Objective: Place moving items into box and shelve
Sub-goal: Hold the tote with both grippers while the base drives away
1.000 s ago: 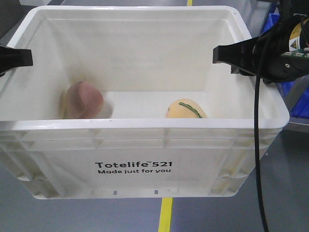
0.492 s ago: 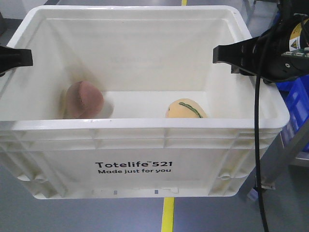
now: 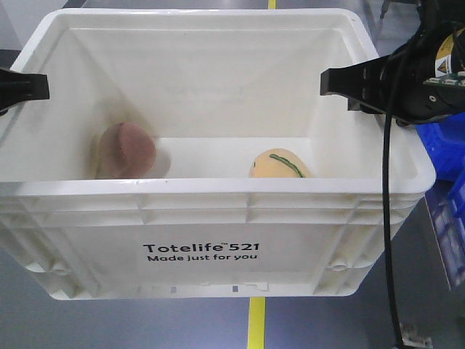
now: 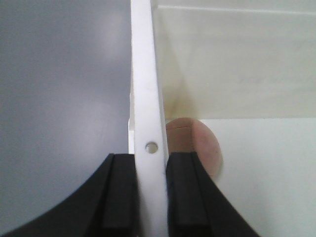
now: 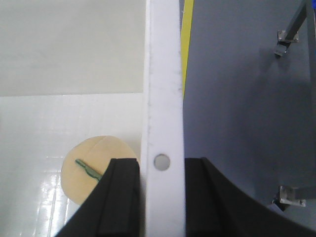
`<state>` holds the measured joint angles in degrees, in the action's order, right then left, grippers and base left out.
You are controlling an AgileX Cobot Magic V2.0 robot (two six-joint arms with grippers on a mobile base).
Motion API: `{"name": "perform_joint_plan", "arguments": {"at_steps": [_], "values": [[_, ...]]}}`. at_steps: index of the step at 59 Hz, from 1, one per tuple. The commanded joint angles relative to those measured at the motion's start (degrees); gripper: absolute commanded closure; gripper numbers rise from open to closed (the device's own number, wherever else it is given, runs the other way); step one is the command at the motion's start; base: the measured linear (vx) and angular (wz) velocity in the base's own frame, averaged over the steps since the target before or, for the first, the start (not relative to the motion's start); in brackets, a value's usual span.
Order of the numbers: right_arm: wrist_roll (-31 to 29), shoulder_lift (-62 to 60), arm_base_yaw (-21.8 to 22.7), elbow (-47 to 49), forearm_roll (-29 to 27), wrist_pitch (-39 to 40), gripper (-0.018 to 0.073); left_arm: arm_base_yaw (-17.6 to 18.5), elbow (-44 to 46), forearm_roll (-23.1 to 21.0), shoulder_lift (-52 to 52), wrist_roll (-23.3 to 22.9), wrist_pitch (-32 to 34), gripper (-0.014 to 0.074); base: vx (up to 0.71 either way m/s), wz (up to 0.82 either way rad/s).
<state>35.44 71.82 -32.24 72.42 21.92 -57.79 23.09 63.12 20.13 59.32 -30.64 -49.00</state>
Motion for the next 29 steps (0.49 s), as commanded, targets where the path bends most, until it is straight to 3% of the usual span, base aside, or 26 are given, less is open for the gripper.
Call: {"name": "perform_joint_plan", "arguments": {"at_steps": [1, 29], "values": [[-0.4, -2.4, 0.7, 2.3, 8.1, 2.9, 0.0474, -0.4, 2.7, 6.8, -1.5, 0.3, 4.5, 0.0619, 0.44, -0.02], [-0.4, -2.4, 0.7, 2.3, 8.1, 2.9, 0.0474, -0.4, 2.7, 6.7, -1.5, 0.3, 4.5, 0.0619, 0.45, -0.02]]}}
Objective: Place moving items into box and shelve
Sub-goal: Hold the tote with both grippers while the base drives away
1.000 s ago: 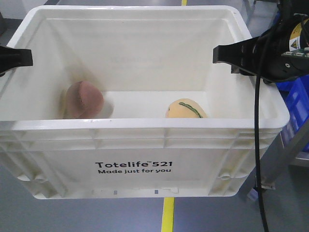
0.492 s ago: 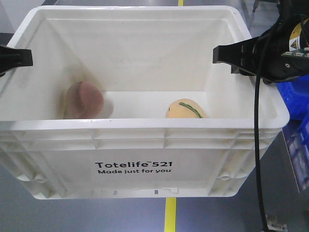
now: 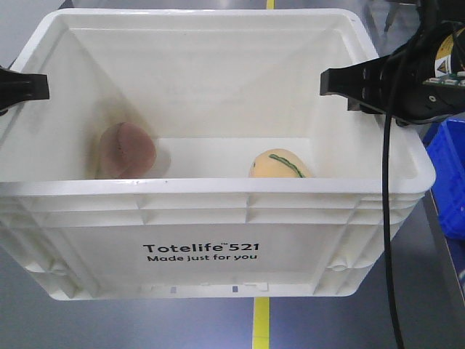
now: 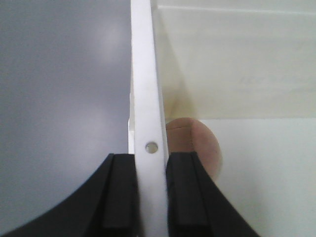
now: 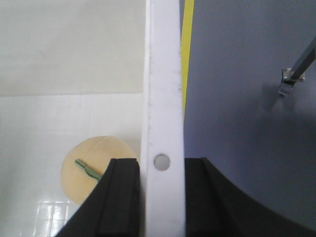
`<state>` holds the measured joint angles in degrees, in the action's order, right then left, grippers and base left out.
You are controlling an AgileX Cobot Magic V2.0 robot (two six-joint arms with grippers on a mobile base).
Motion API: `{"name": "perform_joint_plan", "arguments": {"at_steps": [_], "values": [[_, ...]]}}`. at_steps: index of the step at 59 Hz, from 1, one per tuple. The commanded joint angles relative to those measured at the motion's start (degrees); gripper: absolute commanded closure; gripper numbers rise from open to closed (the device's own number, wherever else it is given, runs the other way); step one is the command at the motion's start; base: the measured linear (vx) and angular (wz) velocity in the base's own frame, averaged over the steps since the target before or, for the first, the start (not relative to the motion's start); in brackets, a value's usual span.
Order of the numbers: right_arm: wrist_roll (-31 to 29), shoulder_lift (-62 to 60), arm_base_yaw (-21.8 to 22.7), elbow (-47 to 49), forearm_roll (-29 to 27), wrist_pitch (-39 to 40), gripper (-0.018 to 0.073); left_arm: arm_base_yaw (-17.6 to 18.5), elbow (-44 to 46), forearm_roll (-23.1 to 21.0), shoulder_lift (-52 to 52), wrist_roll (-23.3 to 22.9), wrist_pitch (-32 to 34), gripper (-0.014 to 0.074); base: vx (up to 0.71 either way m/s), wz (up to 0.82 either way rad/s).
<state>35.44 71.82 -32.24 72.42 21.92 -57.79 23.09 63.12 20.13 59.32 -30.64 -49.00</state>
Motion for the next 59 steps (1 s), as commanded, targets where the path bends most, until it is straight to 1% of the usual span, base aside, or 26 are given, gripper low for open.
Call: {"name": "perform_joint_plan", "arguments": {"at_steps": [1, 59], "values": [[-0.4, -2.4, 0.7, 2.3, 8.1, 2.9, 0.0474, -0.4, 2.7, 6.7, -1.5, 0.3, 4.5, 0.0619, 0.47, -0.06], [-0.4, -2.4, 0.7, 2.3, 8.1, 2.9, 0.0474, -0.4, 2.7, 6.7, -1.5, 0.3, 4.5, 0.0619, 0.48, -0.07]]}}
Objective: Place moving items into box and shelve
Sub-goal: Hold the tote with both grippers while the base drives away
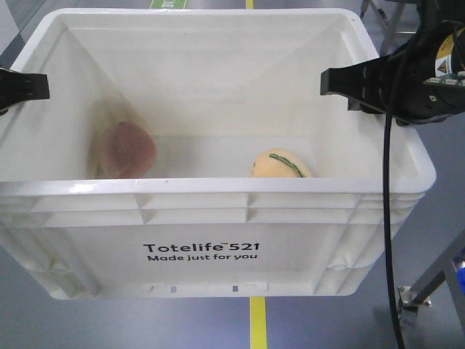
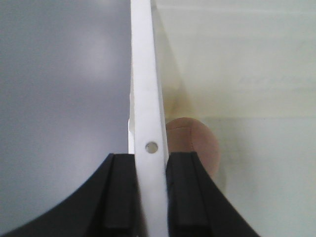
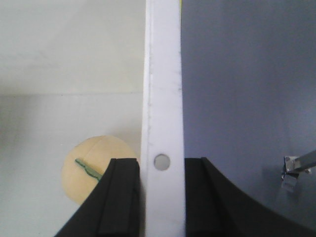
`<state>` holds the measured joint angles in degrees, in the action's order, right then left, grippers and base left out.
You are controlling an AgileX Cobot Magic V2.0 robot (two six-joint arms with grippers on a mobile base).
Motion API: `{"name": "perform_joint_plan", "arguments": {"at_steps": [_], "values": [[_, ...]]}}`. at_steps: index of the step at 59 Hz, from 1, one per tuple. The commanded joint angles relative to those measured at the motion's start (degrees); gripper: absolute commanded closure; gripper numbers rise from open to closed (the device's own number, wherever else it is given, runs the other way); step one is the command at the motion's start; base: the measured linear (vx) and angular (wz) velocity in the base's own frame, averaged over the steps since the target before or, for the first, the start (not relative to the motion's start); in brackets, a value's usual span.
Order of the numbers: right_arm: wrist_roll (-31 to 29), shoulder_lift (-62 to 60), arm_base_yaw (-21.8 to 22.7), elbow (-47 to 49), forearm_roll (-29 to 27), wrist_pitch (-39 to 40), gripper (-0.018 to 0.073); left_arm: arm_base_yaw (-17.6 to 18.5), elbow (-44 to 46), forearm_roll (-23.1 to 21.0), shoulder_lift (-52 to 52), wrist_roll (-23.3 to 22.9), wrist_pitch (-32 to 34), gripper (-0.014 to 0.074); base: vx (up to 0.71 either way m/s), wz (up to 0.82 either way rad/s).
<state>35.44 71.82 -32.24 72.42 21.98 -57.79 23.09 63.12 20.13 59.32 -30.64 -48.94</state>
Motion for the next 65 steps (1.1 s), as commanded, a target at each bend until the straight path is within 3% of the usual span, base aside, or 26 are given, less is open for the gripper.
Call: {"name": "perform_joint_plan", "arguments": {"at_steps": [1, 65], "values": [[-0.4, -2.4, 0.7, 2.3, 8.0, 2.9, 0.0474, -0.4, 2.7, 6.7, -1.5, 0.3, 4.5, 0.0619, 0.48, -0.05], [-0.4, -2.4, 0.7, 2.3, 8.0, 2.9, 0.0474, -0.4, 2.7, 6.7, -1.4, 0.3, 4.5, 0.0619, 0.45, -0.09]]}}
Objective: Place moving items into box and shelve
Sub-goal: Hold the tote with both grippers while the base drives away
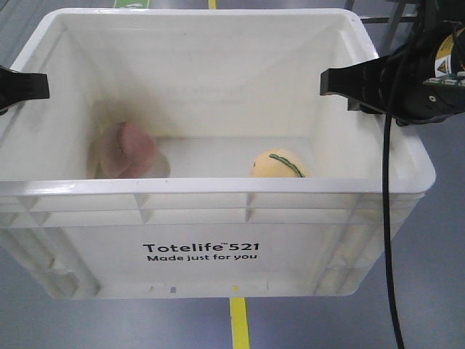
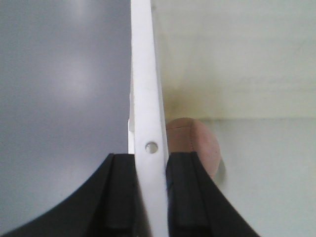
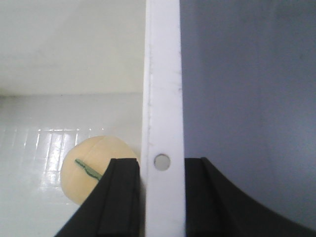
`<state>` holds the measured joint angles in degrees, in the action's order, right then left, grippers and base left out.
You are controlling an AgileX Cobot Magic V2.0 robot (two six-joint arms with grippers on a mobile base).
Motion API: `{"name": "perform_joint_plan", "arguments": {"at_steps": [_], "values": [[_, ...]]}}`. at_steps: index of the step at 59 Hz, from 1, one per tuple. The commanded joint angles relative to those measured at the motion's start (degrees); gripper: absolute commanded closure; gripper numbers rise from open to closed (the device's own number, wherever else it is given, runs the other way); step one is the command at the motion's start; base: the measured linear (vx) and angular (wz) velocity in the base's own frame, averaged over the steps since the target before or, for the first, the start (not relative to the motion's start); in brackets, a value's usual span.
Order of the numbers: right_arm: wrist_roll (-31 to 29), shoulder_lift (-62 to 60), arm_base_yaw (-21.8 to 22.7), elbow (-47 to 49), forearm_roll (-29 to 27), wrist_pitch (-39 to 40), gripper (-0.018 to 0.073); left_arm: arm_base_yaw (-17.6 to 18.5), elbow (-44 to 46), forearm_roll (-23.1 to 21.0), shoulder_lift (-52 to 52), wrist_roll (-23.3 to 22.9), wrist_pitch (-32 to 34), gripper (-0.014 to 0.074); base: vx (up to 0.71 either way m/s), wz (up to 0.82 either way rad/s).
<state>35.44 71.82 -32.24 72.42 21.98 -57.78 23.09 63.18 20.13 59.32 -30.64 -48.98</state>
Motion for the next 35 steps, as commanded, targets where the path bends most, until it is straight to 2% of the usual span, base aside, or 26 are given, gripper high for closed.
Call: {"name": "perform_joint_plan", "arguments": {"at_steps": [1, 35], "values": [[-0.4, -2.4, 0.7, 2.3, 8.0, 2.9, 0.0474, -0.4, 2.6, 6.7, -1.4, 0.3, 4.5, 0.0619, 0.43, -0.09], [-0.4, -2.4, 0.7, 2.3, 8.0, 2.9, 0.0474, -0.4, 2.6, 6.7, -1.5, 0.3, 4.5, 0.0619, 0.40, -0.10]]}}
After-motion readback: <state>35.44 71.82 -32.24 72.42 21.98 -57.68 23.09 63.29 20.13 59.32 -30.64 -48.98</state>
